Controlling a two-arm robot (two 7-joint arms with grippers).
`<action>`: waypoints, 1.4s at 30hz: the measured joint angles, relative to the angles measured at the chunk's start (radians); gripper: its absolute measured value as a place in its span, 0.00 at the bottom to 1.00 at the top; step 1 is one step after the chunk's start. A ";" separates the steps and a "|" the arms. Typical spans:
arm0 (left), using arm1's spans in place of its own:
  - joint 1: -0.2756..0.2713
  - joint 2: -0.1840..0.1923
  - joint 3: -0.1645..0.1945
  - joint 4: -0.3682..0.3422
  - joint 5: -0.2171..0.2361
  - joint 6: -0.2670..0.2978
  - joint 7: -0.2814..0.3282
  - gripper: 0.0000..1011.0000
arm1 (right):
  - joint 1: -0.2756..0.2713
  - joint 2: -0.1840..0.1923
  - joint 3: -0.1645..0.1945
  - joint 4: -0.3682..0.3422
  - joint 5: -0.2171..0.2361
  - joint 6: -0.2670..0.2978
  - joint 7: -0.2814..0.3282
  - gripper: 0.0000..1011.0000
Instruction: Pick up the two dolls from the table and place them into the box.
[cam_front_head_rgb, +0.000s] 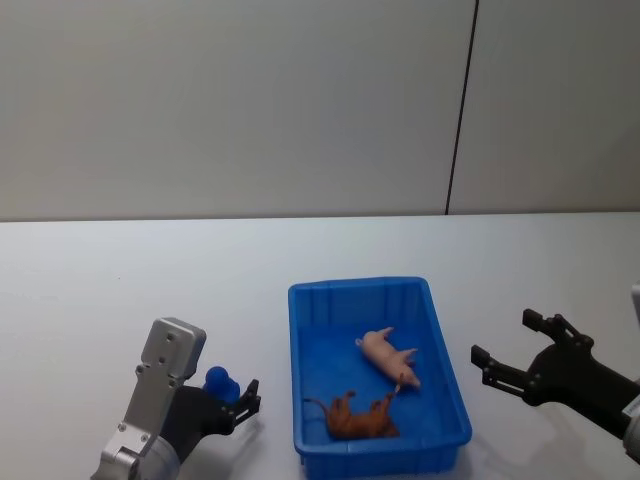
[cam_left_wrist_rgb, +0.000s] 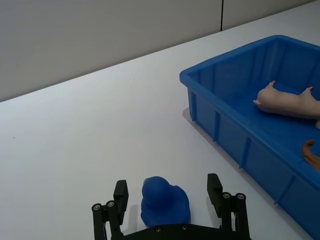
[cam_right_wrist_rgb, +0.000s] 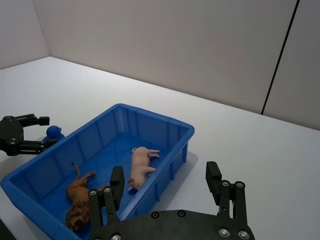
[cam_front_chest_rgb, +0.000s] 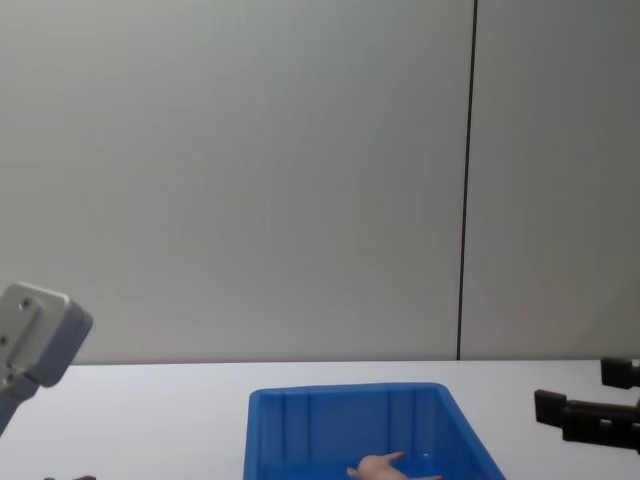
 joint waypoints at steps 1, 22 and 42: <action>-0.004 -0.003 -0.001 0.012 0.002 -0.003 -0.006 0.99 | 0.000 0.000 0.000 0.000 0.000 0.000 0.000 0.99; -0.040 -0.028 -0.012 0.111 0.024 0.004 -0.078 0.59 | 0.000 0.000 0.000 0.000 0.000 0.000 0.000 0.99; -0.086 -0.039 -0.036 0.067 0.081 -0.023 -0.116 0.45 | 0.000 0.000 0.000 0.000 0.000 0.000 0.000 0.99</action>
